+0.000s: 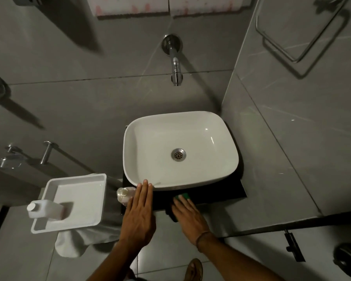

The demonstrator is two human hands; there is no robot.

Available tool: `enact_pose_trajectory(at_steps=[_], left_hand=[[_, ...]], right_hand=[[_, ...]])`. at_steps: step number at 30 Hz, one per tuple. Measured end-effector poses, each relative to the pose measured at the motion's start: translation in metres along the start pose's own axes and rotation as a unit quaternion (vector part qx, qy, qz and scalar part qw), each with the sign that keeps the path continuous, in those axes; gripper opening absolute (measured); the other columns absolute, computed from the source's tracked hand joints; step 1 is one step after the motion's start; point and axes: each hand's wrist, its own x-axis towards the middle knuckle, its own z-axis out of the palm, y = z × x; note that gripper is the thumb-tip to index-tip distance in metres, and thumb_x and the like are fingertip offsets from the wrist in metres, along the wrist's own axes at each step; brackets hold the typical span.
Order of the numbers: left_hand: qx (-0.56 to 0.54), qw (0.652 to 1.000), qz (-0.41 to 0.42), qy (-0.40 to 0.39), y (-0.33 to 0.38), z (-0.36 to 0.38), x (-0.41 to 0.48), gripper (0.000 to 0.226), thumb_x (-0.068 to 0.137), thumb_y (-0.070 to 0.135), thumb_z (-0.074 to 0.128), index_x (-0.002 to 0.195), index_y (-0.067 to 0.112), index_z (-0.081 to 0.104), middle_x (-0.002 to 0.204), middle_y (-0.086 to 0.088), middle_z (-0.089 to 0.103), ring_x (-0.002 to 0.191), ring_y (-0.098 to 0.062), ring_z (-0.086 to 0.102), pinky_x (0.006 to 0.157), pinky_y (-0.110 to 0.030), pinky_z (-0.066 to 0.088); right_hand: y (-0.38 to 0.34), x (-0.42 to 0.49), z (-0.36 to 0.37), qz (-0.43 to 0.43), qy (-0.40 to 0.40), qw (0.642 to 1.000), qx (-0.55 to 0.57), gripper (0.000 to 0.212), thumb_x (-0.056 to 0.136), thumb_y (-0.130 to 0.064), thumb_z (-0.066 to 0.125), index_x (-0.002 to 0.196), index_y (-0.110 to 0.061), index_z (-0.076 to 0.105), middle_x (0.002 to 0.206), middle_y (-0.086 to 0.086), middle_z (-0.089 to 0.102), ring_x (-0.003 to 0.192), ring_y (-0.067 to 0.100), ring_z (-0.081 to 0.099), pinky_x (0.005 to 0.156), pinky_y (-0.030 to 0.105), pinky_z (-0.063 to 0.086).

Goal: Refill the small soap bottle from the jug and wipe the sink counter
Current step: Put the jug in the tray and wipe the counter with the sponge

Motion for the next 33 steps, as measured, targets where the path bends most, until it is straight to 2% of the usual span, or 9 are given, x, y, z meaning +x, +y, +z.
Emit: enact_pose_trajectory(at_steps=[1, 5, 9, 13, 14, 18, 22, 28, 33], left_hand=[[0.005, 1.0, 0.002, -0.004, -0.001, 0.0, 0.001, 0.091, 0.095, 0.009, 0.052, 0.167, 0.013, -0.002, 0.175, -0.004, -0.013, 0.165, -0.024, -0.01, 0.134, -0.047, 0.015], [0.022, 1.0, 0.003, -0.011, -0.004, 0.0, 0.001, 0.089, 0.094, 0.011, 0.058, 0.168, 0.007, 0.007, 0.177, -0.009, -0.001, 0.165, -0.028, 0.0, 0.131, -0.051, 0.023], [0.025, 1.0, -0.003, -0.015, -0.003, 0.001, 0.002, 0.093, 0.09, 0.008, 0.06, 0.167, 0.007, 0.01, 0.177, -0.01, 0.003, 0.165, -0.03, 0.003, 0.13, -0.053, 0.027], [0.027, 0.999, -0.007, -0.021, -0.002, 0.0, 0.001, 0.093, 0.089, 0.007, 0.06, 0.167, 0.007, 0.009, 0.176, -0.009, 0.001, 0.165, -0.03, 0.003, 0.129, -0.054, 0.028], [0.025, 0.999, -0.006, -0.021, -0.002, -0.001, 0.001, 0.094, 0.088, 0.007, 0.06, 0.167, 0.007, 0.01, 0.176, -0.01, 0.002, 0.165, -0.03, 0.003, 0.129, -0.054, 0.028], [0.022, 1.0, 0.003, -0.019, -0.001, -0.003, 0.001, 0.092, 0.09, 0.006, 0.057, 0.166, 0.005, 0.007, 0.175, -0.011, -0.001, 0.164, -0.031, 0.001, 0.131, -0.053, 0.025], [0.02, 1.0, 0.011, -0.017, 0.001, -0.007, -0.001, 0.086, 0.088, 0.013, 0.041, 0.164, 0.004, 0.002, 0.175, -0.013, -0.002, 0.164, -0.031, -0.002, 0.132, -0.052, 0.02], [0.027, 0.999, 0.01, -0.035, 0.002, -0.011, -0.001, 0.089, 0.085, 0.016, 0.035, 0.163, 0.007, -0.007, 0.174, -0.01, -0.013, 0.165, -0.028, -0.009, 0.133, -0.048, 0.017], [0.018, 0.999, 0.004, -0.032, 0.006, -0.012, -0.001, 0.092, 0.081, 0.016, 0.04, 0.164, 0.003, 0.002, 0.174, -0.012, -0.005, 0.164, -0.031, -0.003, 0.132, -0.05, 0.02]], right_hand=[[0.015, -0.004, -0.006, 0.029, 0.011, 1.0, -0.007, 0.062, 0.08, 0.007, 0.043, 0.137, -0.01, 0.062, 0.145, 0.011, 0.059, 0.138, 0.036, 0.051, 0.115, 0.051, 0.04], [0.032, 0.008, -0.021, 0.149, 0.002, 0.989, 0.006, 0.059, 0.095, 0.005, 0.043, 0.152, -0.01, 0.043, 0.16, 0.01, 0.04, 0.151, 0.034, 0.031, 0.126, 0.048, 0.018], [0.003, 0.012, -0.009, 0.129, -0.016, 0.991, 0.027, 0.067, 0.092, 0.009, 0.044, 0.155, -0.011, 0.038, 0.163, 0.008, 0.035, 0.153, 0.035, 0.025, 0.127, 0.049, 0.012], [0.021, -0.021, -0.008, 0.026, -0.01, 1.0, -0.002, 0.074, 0.067, 0.008, 0.074, 0.137, -0.014, 0.063, 0.146, 0.006, 0.059, 0.138, 0.032, 0.053, 0.114, 0.05, 0.042], [0.035, -0.028, -0.011, 0.035, -0.013, 0.999, 0.0, 0.075, 0.067, 0.009, 0.073, 0.137, -0.013, 0.063, 0.146, 0.006, 0.058, 0.138, 0.032, 0.053, 0.114, 0.049, 0.041], [0.084, -0.026, -0.032, 0.168, -0.028, 0.985, 0.007, 0.076, 0.089, 0.013, 0.04, 0.158, -0.016, 0.031, 0.167, 0.003, 0.024, 0.157, 0.027, 0.014, 0.129, 0.039, 0.008], [0.061, -0.003, -0.035, 0.225, 0.027, 0.974, 0.03, 0.071, 0.09, 0.011, 0.039, 0.156, -0.014, 0.037, 0.163, 0.005, 0.035, 0.155, 0.03, 0.02, 0.128, 0.044, 0.012], [0.088, -0.049, -0.03, 0.112, -0.035, 0.992, 0.037, 0.078, 0.084, 0.019, 0.039, 0.156, -0.013, 0.036, 0.166, 0.007, 0.025, 0.156, 0.032, 0.015, 0.127, 0.042, 0.004], [0.13, -0.034, -0.064, 0.277, -0.003, 0.96, 0.031, 0.078, 0.089, 0.017, 0.04, 0.158, -0.017, 0.03, 0.167, 0.003, 0.025, 0.157, 0.024, 0.013, 0.128, 0.035, 0.009]])
